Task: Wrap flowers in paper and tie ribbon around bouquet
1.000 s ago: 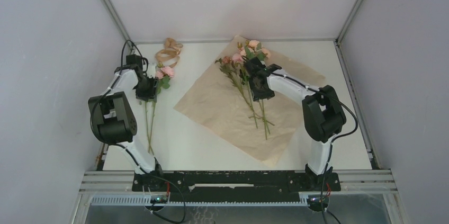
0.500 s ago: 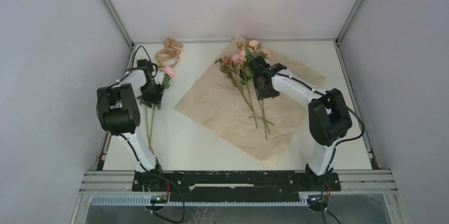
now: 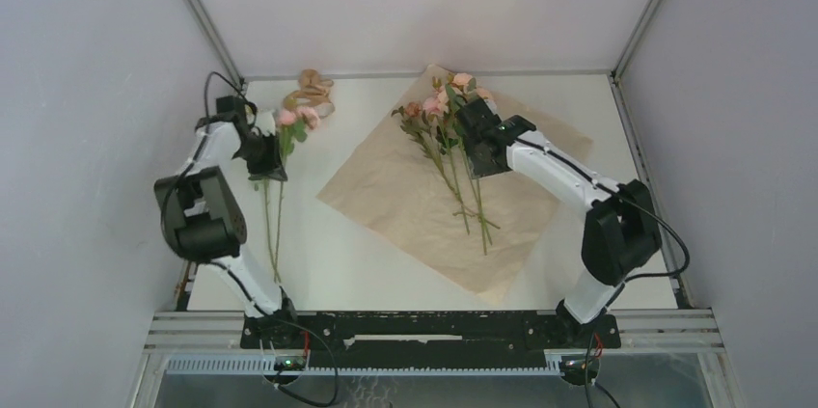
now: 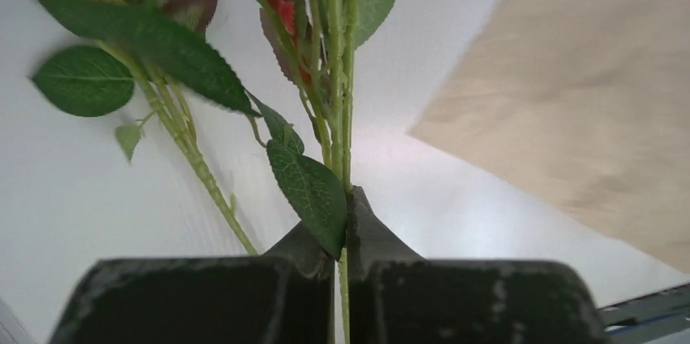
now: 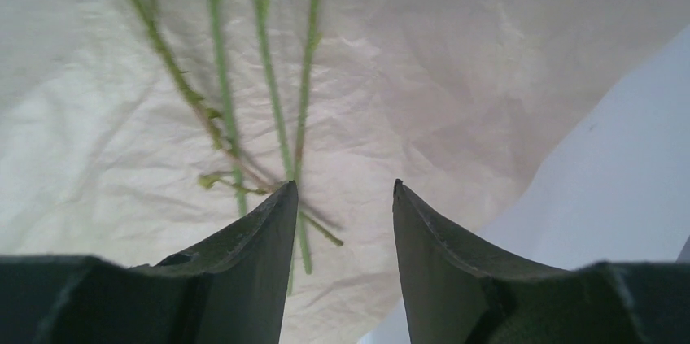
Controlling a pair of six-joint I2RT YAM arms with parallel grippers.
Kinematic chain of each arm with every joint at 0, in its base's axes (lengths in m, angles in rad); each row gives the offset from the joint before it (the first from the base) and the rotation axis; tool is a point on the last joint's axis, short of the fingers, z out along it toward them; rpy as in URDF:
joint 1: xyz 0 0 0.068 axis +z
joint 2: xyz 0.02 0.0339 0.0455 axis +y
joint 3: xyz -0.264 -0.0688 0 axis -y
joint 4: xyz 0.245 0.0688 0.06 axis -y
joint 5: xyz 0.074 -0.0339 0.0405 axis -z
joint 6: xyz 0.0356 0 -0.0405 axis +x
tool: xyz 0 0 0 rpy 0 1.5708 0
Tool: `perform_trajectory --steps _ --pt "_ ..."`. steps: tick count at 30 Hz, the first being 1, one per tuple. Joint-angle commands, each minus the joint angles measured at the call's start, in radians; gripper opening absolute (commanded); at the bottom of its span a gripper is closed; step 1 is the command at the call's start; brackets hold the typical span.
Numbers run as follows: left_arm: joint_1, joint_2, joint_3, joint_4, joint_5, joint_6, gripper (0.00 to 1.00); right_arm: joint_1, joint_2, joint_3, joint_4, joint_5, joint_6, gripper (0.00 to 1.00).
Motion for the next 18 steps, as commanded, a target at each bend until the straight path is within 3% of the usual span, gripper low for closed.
perform_trajectory --steps 1,5,8,9,10,14,18 --pt "0.015 -0.29 0.164 -0.016 0.37 -0.128 0.0 0.101 -0.159 0.006 0.098 0.005 -0.073 0.57" --pt "-0.012 -0.428 0.168 0.133 0.669 -0.348 0.0 0.257 -0.249 -0.004 0.29 -0.149 -0.147 0.66" --pt "-0.092 -0.537 0.069 0.362 0.723 -0.541 0.0 0.325 -0.284 -0.021 0.533 -0.387 -0.15 0.83" --pt "-0.127 -0.572 0.042 0.416 0.72 -0.576 0.0 0.335 -0.286 -0.022 0.604 -0.455 -0.136 0.96" --pt "-0.17 -0.594 0.035 0.433 0.712 -0.59 0.0 0.341 -0.284 -0.022 0.667 -0.497 -0.112 0.99" --pt "-0.309 -0.604 0.059 0.452 0.721 -0.635 0.0 0.343 -0.245 -0.022 0.908 -0.629 0.007 1.0" --pt "-0.395 -0.619 0.053 0.48 0.7 -0.65 0.0 0.343 -0.189 -0.022 1.003 -0.586 0.088 0.95"
